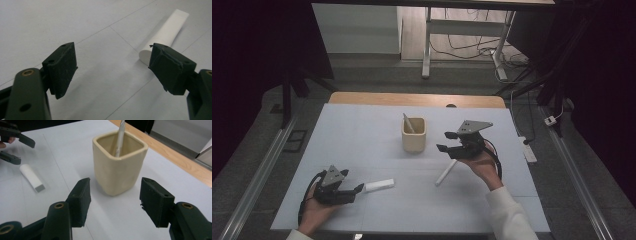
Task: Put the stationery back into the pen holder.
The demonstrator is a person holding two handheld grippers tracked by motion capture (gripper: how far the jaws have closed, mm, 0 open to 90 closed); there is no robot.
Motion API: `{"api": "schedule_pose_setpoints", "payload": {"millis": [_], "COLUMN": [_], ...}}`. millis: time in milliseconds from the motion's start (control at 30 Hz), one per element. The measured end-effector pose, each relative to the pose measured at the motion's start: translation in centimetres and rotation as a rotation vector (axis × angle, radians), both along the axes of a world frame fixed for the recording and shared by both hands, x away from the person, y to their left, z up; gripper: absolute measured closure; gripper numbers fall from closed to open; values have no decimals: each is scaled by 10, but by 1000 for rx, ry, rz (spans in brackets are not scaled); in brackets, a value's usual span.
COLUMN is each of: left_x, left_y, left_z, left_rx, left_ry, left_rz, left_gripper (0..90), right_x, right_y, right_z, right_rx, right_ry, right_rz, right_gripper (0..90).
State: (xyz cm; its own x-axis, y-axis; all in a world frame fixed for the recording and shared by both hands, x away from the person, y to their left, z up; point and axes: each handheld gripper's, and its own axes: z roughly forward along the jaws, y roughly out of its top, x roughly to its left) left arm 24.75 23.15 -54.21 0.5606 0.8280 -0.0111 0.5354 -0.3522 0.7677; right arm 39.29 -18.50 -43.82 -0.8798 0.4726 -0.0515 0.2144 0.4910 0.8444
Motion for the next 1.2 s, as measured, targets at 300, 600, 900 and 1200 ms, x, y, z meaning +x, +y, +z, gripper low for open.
{"api": "schedule_pose_setpoints", "payload": {"millis": [300, 600, 900, 1200], "left_x": [-1, -2, -2, -2], "left_y": [1, 2, 2, 2], "left_z": [0, 1, 1, 1], "left_rx": [-5, -5, -6, -5], "left_ry": [-2, -10, -9, -9], "left_rz": [3, 4, 1, -3], "left_gripper": [220, 220, 220, 220], "right_x": [8, 17, 31, 41], "right_y": [-17, -28, -39, -48], "right_z": [-11, -25, -39, -54], "right_rx": [-66, -138, -184, -215], "right_ry": [37, 81, 143, 185], "right_rz": [-62, -126, -201, -266], "right_gripper": [413, 501, 814, 893]}}
